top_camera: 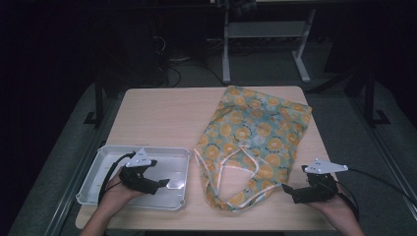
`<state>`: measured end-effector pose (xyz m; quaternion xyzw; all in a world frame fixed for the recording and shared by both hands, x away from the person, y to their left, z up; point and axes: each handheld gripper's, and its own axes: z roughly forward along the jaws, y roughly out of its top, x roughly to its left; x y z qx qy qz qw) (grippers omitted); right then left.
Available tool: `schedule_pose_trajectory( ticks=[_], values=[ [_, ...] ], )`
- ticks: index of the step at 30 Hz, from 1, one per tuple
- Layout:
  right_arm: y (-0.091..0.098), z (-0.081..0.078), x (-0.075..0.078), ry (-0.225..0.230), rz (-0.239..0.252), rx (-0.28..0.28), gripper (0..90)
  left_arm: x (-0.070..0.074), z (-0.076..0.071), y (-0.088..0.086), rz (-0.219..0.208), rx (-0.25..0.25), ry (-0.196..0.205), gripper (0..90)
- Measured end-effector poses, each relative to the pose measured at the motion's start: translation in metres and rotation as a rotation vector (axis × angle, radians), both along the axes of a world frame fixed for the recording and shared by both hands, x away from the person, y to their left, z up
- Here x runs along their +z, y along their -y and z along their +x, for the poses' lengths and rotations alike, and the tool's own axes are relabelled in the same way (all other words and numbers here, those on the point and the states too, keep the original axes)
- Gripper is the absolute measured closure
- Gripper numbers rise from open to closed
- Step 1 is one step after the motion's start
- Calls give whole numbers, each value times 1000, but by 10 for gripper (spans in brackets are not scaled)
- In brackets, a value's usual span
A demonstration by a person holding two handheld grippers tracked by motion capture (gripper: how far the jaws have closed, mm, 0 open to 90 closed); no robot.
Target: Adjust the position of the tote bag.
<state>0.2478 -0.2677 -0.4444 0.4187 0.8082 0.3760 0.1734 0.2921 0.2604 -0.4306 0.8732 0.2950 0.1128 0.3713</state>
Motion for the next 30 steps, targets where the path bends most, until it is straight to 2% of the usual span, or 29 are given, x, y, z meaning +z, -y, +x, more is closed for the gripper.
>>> schedule_pose_trajectory(
  ticks=[8, 14, 15, 16, 18, 21, 22, 25, 26, 27, 30],
  values=[
    [-1, -2, 2, -6, 3, 0, 17, 0, 1, 1, -10, -6, -7, 148],
    [-6, -1, 7, -24, 18, 18, 98, 0, 0, 0, -20, -6, -8, 147],
    [-8, 0, 10, -40, 25, 28, 143, -1, 1, 0, -27, -5, -18, 147],
    [-8, 0, 10, -40, 25, 28, 143, -1, 1, 0, -27, -5, -18, 147],
    [-14, 2, 14, -47, 25, 42, 240, 0, 1, 1, -26, -13, -15, 147],
    [-18, 4, 18, -52, 20, 50, 293, 0, 0, 1, -24, -12, -12, 147],
    [-21, 5, 20, -56, 21, 59, 379, 0, 0, 2, -22, -11, -13, 147],
    [-25, 10, 23, -80, 26, 61, 483, 0, -1, 3, -25, -15, -10, 147],
    [-25, 12, 23, -79, 25, 67, 483, 0, -1, 3, -25, -15, -10, 147],
    [-26, 14, 24, -89, 29, 59, 558, 0, -1, 3, -21, -16, -10, 147],
    [-28, 22, 25, -103, 34, 55, 679, 0, -1, 4, -19, -18, -11, 147]
  ],
)
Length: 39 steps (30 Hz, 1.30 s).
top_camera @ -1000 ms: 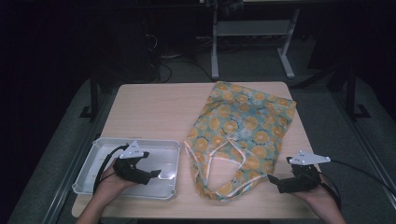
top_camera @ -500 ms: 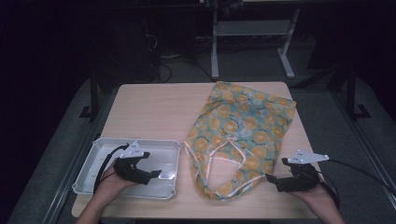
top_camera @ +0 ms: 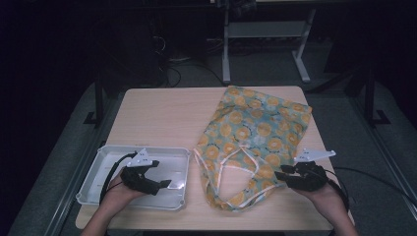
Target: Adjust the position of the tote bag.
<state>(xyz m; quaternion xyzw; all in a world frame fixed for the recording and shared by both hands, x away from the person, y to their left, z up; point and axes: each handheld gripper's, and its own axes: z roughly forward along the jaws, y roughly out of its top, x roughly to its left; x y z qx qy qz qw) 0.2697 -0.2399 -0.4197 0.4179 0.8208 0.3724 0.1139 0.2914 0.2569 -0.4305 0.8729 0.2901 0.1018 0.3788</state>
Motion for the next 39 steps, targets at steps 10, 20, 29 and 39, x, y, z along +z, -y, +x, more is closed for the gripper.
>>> schedule_pose_trajectory(
  ticks=[10, 20, 29, 39],
  values=[
    [-7, 23, -2, -25, -42, -19, 893, 0, -1, -1, -1, -3, 5, 148],
    [-12, 28, -21, -80, -111, -5, 893, 0, -1, -1, -2, -3, -1, 148],
    [-16, 29, -36, -116, -186, 14, 895, 0, -1, -1, -6, 3, 0, 150],
    [-5, 25, -34, -138, -201, 11, 896, 2, 0, -4, -18, 8, -21, 177]
  ],
)
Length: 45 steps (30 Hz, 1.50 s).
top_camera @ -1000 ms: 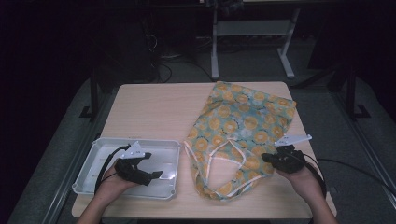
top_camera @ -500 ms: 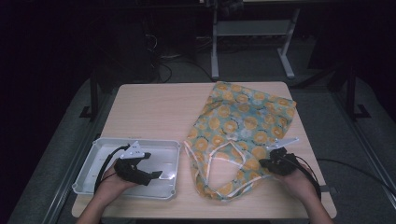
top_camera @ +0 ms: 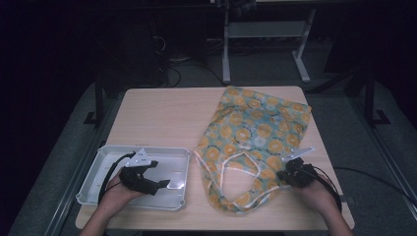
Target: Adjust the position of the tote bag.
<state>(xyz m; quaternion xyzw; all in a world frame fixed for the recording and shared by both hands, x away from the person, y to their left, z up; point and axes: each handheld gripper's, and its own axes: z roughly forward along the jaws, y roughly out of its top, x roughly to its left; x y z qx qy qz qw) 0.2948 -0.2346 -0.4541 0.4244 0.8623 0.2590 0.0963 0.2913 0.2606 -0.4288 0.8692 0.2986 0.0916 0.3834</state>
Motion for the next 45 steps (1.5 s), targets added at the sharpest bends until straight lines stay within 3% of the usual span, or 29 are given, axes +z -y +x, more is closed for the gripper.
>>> schedule_pose_trajectory(
  ticks=[7, 9, 11, 14, 15, 17, 18, 21, 30, 33, 37, 42, 44, 45],
  values=[
    [17, -6, 1, -16, -14, -28, 896, 8, 2, 8, -12, -2, -4, 283],
    [21, -7, 1, -17, -20, -35, 896, 11, 3, 10, -21, -8, -5, 386],
    [25, -8, 1, -8, -25, -36, 896, 20, 8, 20, -63, -13, -1, 464],
    [27, -9, 2, -24, -22, -49, 896, 25, 13, 29, -91, -19, -7, 633],
    [27, -9, 2, -24, -22, -49, 896, 27, 16, 33, -101, -31, -13, 633],
    [27, -8, 2, -20, -27, -40, 895, 31, 25, 49, -96, -65, -13, 772],
    [27, -8, 2, -16, -31, -34, 896, 31, 25, 49, -96, -65, -13, 810],
    [26, -8, 2, -24, -35, -34, 896, 32, 39, 72, -72, -104, -16, 892],
    [26, -8, 3, -14, -50, -21, 895, 23, 62, 113, 3, -161, -30, 897],
    [30, -8, 3, -15, -63, -29, 896, 13, 69, 132, 51, -181, -53, 897],
    [33, -9, 5, -10, -121, -44, 896, 4, 73, 147, 99, -197, -69, 897],
    [35, -10, 11, 32, -91, -48, 895, -2, 74, 158, 119, -208, -94, 897],
    [35, -9, 11, 41, -91, -52, 896, -5, 74, 162, 138, -220, -101, 897],
    [35, -7, 11, 48, -87, -56, 895, -8, 75, 165, 169, -225, -107, 897]
  ],
)
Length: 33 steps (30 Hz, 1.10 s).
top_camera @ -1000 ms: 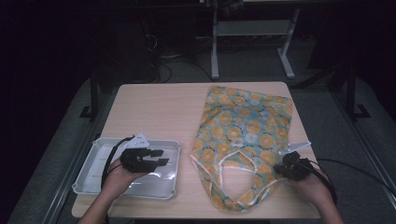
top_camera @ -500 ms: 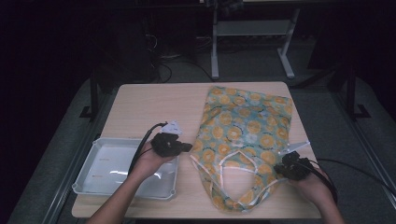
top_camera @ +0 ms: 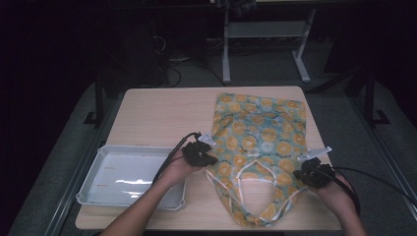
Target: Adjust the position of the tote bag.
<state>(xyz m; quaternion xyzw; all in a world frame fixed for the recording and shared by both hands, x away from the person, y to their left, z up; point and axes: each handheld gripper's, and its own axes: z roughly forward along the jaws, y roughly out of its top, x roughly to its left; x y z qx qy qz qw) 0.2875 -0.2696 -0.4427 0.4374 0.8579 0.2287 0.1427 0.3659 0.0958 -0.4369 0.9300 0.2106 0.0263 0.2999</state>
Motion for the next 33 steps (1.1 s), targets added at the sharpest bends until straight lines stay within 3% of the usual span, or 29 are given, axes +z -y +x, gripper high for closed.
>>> schedule_pose_trajectory(
  ticks=[8, 13, 33],
  values=[
    [2, 4, -5, -11, -18, -4, 896, -8, -3, 7, 56, -13, -27, 898],
    [3, 6, -6, -15, -20, -13, 895, -12, -3, 10, 94, -29, -17, 899],
    [0, 4, -8, -41, -28, 5, 897, -8, -20, 7, 157, -39, -47, 900]
  ],
)
